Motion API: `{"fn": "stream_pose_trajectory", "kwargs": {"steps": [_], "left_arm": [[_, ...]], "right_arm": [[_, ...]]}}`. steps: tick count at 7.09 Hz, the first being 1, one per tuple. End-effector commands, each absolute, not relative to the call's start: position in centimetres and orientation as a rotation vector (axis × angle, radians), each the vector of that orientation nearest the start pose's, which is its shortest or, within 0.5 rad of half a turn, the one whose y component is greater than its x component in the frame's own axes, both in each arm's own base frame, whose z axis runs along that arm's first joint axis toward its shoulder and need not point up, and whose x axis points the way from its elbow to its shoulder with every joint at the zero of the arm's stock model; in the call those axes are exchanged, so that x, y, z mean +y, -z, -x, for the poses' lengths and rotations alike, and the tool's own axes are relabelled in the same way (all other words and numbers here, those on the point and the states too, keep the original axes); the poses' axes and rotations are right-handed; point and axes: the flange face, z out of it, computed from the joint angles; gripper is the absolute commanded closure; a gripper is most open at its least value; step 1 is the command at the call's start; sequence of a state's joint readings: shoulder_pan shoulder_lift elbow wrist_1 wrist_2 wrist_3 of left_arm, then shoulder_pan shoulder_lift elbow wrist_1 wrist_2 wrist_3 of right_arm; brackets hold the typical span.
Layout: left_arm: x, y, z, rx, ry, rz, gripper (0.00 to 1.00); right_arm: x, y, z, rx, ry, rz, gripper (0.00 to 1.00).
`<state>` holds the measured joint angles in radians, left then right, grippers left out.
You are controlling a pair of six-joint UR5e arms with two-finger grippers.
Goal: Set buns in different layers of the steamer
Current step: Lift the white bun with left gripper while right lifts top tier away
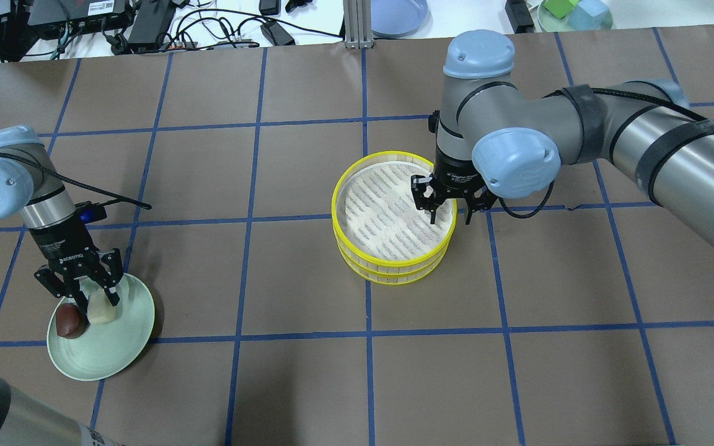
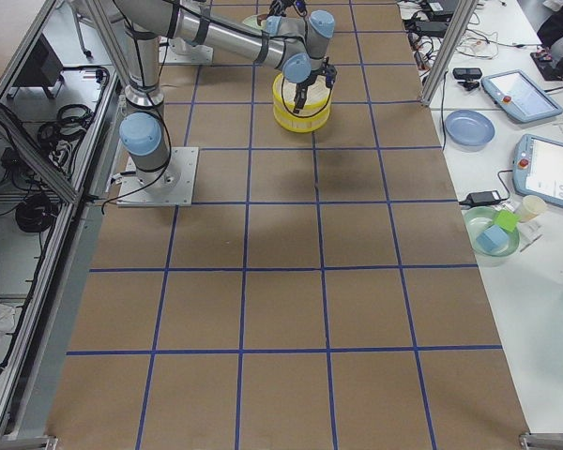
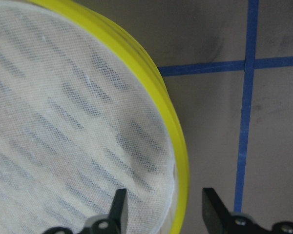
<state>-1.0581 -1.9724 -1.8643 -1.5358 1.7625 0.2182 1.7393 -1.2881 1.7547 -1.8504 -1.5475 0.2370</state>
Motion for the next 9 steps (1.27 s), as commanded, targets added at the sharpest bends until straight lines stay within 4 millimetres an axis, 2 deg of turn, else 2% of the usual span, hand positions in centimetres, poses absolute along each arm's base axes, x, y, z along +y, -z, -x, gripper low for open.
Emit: {"fn": "stream_pose_trajectory", "kwargs": {"steps": [1, 3, 4, 5, 6, 7, 8, 9], "left_arm": [[-47.2, -16.3, -16.1, 3.002, -1.087, 0.400, 1.00], [-47.2, -17.6, -16.7, 3.018, -1.053, 0.405, 1.00], [-47.5, -18.4, -16.0, 3.022, -1.029, 0.365, 1.00], [-49.2, -21.8, -14.8, 3.059, -0.957, 0.387, 1.00], [-51.7, -26.6, -12.1, 3.086, -0.901, 0.466, 1.00], [-53.8, -30.2, -8.4, 3.080, -0.804, 0.535, 1.00], [-55.3, -32.6, -4.1, 3.115, -0.711, 0.616, 1.00], [-56.5, -35.0, 0.5, 3.167, -0.571, 0.616, 1.00]], "right_arm": [[-51.9, -27.5, -22.6, 3.140, -0.306, -0.110, 0.95], [-51.9, -27.6, -22.6, 3.138, -0.304, -0.110, 1.00], [-52.0, -27.7, -22.6, 3.138, -0.299, -0.112, 1.00], [-52.4, -28.3, -22.7, 3.139, -0.280, -0.105, 1.00], [-52.9, -29.1, -22.8, 3.139, -0.253, -0.095, 1.00], [-53.7, -30.4, -22.8, 3.137, -0.213, -0.094, 1.00], [-54.1, -31.4, -22.9, 3.137, -0.191, -0.096, 1.00], [-54.3, -32.4, -22.7, 3.136, -0.167, -0.100, 1.00]]}}
